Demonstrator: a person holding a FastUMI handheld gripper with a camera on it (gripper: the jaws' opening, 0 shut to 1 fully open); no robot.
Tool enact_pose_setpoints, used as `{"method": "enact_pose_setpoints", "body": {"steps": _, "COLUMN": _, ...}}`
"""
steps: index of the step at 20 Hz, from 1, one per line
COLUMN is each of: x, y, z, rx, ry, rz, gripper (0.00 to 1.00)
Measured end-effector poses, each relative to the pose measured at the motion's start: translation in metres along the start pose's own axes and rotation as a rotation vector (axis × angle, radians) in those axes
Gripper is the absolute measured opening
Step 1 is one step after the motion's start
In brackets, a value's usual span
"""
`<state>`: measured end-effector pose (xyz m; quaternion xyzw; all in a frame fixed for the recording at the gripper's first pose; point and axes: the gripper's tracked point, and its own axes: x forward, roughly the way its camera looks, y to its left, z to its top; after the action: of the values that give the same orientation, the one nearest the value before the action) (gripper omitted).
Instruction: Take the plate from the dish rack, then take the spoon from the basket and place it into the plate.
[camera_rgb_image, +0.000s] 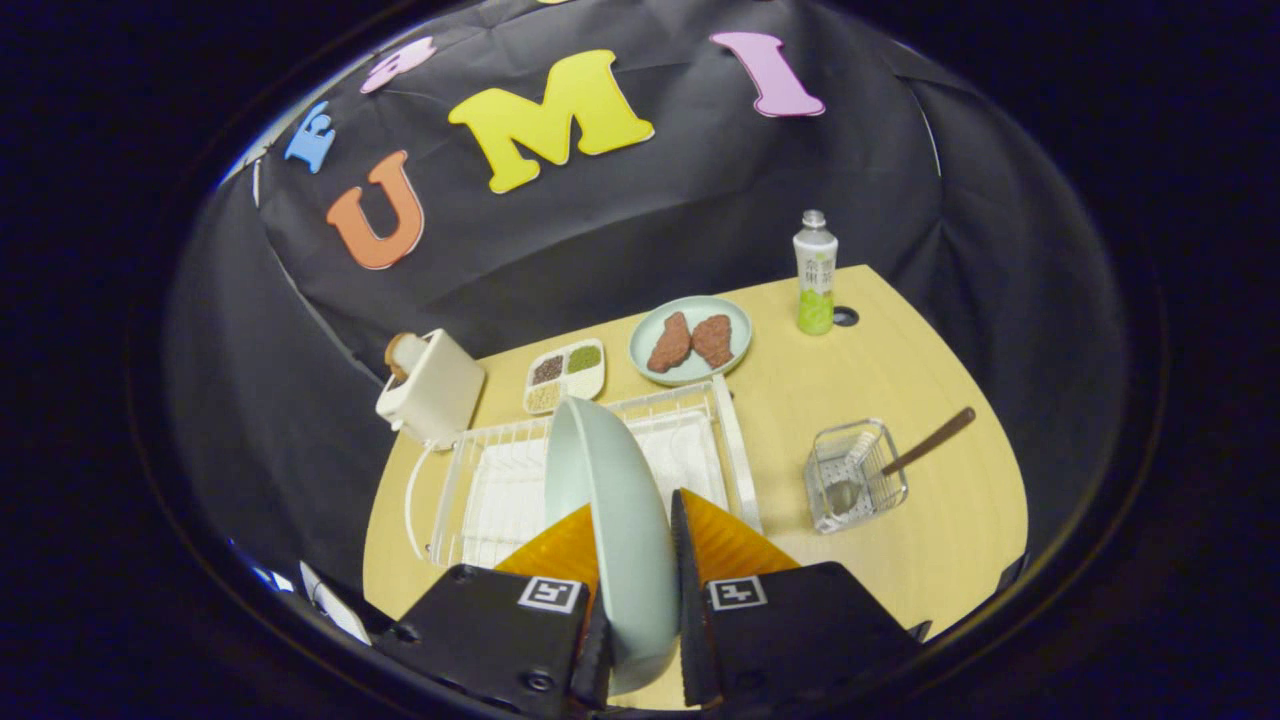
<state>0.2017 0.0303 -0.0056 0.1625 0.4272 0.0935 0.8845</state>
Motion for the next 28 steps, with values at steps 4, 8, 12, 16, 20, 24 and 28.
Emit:
{"method": "enact_pose_setpoints", "body": {"steps": 4, "x": -0.003, "y": -0.015, "z": -0.07, "rx": 0.049, "ry": 0.03, "rz": 0.063, "gripper": 0.33}}
{"method": "enact_pose_setpoints", "body": {"steps": 8, "x": 0.014, "y": -0.027, "z": -0.129, "rx": 0.13, "ry": 0.082, "rz": 0.101, "gripper": 0.33}}
{"method": "enact_pose_setpoints", "body": {"steps": 12, "x": 0.038, "y": -0.035, "z": -0.17, "rx": 0.187, "ry": 0.115, "rz": 0.118, "gripper": 0.33}}
{"method": "enact_pose_setpoints", "body": {"steps": 16, "x": 0.051, "y": -0.036, "z": -0.185, "rx": 0.243, "ry": 0.144, "rz": 0.192, "gripper": 0.33}}
{"method": "enact_pose_setpoints", "body": {"steps": 20, "x": 0.054, "y": -0.043, "z": -0.189, "rx": 0.261, "ry": 0.145, "rz": 0.215, "gripper": 0.34}}
{"method": "enact_pose_setpoints", "body": {"steps": 24, "x": 0.063, "y": -0.062, "z": -0.19, "rx": 0.291, "ry": 0.153, "rz": 0.198, "gripper": 0.37}}
{"method": "enact_pose_setpoints", "body": {"steps": 28, "x": 0.056, "y": -0.077, "z": -0.18, "rx": 0.283, "ry": 0.102, "rz": 0.188, "gripper": 0.42}}
